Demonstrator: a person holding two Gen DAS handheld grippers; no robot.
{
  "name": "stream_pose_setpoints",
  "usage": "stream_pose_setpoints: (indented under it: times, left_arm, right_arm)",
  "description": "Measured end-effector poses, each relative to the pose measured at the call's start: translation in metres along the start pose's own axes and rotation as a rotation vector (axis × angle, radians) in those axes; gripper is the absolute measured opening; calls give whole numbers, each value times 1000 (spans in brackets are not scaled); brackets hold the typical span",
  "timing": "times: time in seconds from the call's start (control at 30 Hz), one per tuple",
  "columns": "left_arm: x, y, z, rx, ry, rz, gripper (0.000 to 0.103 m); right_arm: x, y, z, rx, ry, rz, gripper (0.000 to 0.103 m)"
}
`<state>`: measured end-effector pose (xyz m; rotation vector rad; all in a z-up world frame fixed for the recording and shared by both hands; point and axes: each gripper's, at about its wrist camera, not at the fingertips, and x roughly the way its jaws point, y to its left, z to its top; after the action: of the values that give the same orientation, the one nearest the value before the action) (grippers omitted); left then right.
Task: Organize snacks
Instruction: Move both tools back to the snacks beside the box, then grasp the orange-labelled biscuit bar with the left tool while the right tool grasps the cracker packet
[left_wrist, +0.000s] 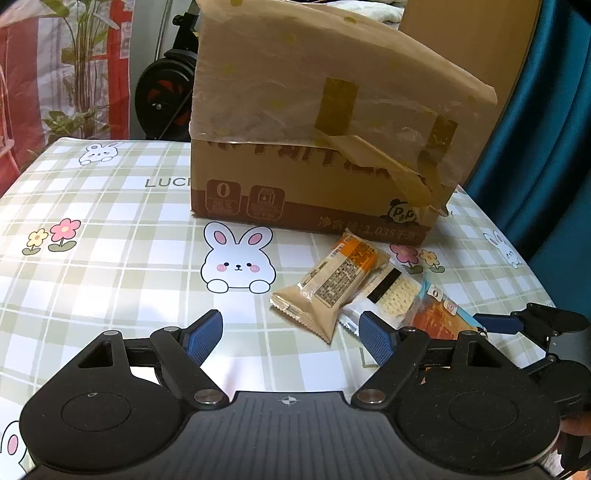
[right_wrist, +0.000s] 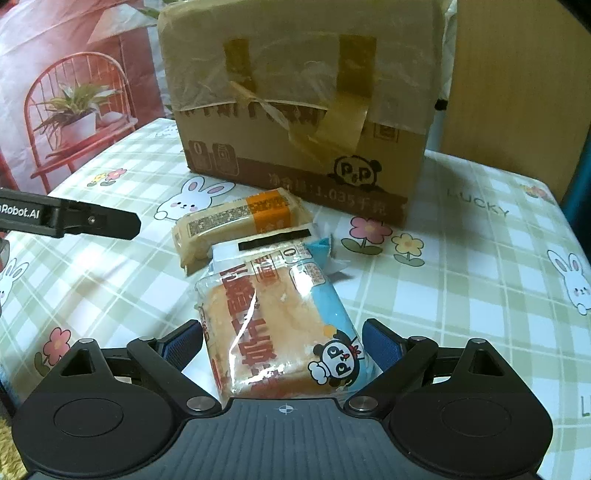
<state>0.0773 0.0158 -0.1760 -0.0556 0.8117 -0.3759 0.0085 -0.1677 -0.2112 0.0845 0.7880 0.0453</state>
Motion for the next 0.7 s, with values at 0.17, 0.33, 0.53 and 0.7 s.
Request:
stream_pose_setpoints:
  times: [0.17,0.33,0.53,0.7]
  left_arm:
    - [1,1,-1,-8,8,9,82]
    - [2,2,-1,-9,11,10,82]
    - [7,-3,0,0,21,2,82]
    - [12,-5,1,6,29,-2,82]
  right_arm:
    - [2,-13,0,17,-12,-36,92]
    - [0,-41,-3,86,-30,-104,92]
    - [3,-59,-5,101,-33,-155,92]
    - [5,-58,-5,81,-32,-162,92]
